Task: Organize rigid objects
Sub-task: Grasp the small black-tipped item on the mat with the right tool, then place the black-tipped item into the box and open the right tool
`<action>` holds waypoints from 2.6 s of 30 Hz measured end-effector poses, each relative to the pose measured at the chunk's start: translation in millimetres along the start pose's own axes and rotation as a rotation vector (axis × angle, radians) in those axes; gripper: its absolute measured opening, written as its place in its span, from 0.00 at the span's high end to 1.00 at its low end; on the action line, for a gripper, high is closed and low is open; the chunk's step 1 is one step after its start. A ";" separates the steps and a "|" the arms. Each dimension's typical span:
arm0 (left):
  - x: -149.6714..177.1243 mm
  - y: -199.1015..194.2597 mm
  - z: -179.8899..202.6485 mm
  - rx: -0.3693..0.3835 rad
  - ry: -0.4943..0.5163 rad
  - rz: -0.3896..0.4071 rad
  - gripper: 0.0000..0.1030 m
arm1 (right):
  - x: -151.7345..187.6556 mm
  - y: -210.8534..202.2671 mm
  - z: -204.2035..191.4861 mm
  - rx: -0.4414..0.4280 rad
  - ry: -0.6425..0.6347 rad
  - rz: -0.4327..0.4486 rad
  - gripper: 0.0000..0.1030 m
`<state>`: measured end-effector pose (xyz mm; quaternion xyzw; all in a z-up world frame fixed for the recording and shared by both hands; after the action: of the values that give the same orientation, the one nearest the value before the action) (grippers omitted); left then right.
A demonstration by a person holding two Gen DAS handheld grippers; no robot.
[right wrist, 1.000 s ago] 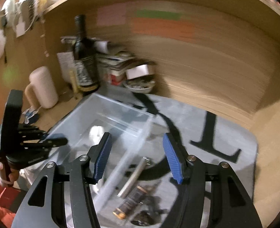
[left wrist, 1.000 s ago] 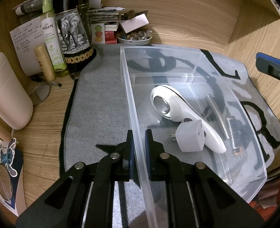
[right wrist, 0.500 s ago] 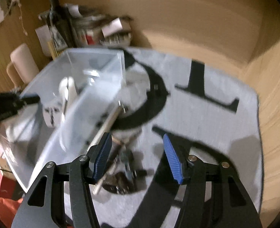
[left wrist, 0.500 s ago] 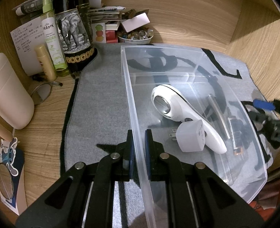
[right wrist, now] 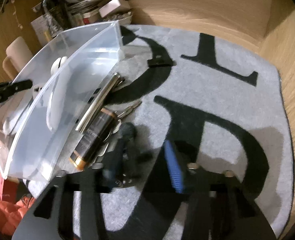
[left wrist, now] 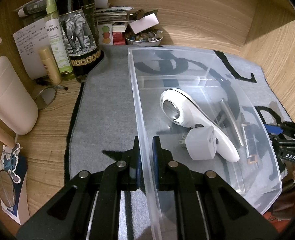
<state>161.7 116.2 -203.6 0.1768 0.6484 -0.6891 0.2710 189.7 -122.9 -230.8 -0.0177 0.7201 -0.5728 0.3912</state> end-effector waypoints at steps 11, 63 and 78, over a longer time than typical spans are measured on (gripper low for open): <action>0.0 -0.7 -0.3 0.000 0.001 0.000 0.90 | -16.3 -14.4 -0.8 0.033 -0.024 0.075 0.76; -4.4 -6.7 2.4 0.038 0.002 0.032 0.91 | -110.2 14.8 -116.0 -0.024 -0.289 0.114 0.76; -4.6 -6.7 3.2 0.037 0.003 0.031 0.90 | -114.8 -7.8 -113.2 -0.026 -0.269 0.162 0.64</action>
<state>161.6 113.8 -195.3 0.1928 0.6331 -0.6964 0.2775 200.0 20.6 -157.6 -0.0412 0.6677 -0.5225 0.5286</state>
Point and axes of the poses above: each gripper's, at about its wrist camera, not at the fingertips, and y roughly the way its jaws point, z to its right, x to its underside, the point moved 10 cm from there along y, roughly the way its jaws point, and after that the axes turned 3 degrees about -y, right-handed, at the moved point
